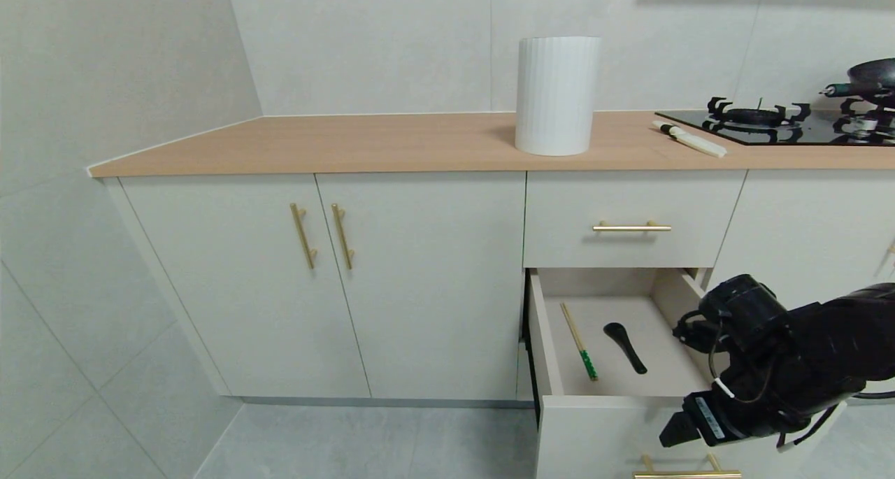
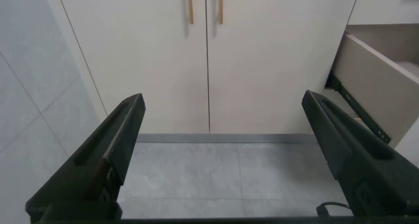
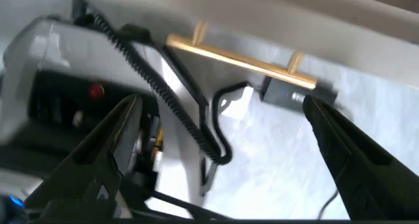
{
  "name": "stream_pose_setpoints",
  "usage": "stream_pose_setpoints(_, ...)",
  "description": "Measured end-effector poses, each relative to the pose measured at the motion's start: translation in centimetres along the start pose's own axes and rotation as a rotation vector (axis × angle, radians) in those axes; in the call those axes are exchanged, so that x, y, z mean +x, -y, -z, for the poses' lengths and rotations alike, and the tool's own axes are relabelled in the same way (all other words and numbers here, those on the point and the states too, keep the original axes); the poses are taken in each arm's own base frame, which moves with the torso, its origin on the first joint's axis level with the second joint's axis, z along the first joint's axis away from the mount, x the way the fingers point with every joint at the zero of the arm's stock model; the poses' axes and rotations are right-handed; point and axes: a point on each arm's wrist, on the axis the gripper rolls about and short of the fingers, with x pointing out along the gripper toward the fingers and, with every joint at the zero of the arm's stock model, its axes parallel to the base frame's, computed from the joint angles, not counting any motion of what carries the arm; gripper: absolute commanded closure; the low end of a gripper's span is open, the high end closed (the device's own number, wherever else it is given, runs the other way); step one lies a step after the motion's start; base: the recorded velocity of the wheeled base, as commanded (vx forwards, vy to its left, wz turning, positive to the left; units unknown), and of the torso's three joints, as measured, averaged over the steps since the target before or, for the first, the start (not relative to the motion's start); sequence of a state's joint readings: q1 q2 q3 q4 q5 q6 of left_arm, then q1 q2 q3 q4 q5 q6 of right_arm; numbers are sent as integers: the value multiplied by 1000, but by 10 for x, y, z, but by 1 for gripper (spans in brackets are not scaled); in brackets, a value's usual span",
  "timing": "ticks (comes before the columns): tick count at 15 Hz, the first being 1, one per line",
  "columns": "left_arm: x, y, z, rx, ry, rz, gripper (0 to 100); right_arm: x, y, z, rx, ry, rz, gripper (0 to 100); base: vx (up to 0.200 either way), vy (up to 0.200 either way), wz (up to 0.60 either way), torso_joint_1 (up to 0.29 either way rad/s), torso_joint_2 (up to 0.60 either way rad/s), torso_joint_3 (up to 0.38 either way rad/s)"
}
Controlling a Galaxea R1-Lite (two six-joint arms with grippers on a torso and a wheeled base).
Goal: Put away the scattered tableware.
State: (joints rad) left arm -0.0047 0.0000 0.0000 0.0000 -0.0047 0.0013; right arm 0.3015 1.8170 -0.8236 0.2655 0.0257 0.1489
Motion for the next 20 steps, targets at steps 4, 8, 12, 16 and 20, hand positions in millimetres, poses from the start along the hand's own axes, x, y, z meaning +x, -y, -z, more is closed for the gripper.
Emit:
stream_pose_setpoints(4,0,0,0,0,0,0,0,12,0,-14,62,38,86,0,0,0,0,0,0,0)
stream_pose_setpoints(8,0,0,0,0,0,1,0,23,-1,-27,98,111,99,0,0,0,0,0,0,0)
stream_pose_setpoints(12,0,0,0,0,0,0,0,33,0,-38,119,195,120,0,0,0,0,0,0,0)
stream_pose_setpoints(16,0,0,0,0,0,0,0,43,2,-60,134,301,107,0,0,0,0,0,0,0)
stream_pose_setpoints(20,0,0,0,0,0,0,0,56,4,-89,149,359,104,0,0,0,0,0,0,0)
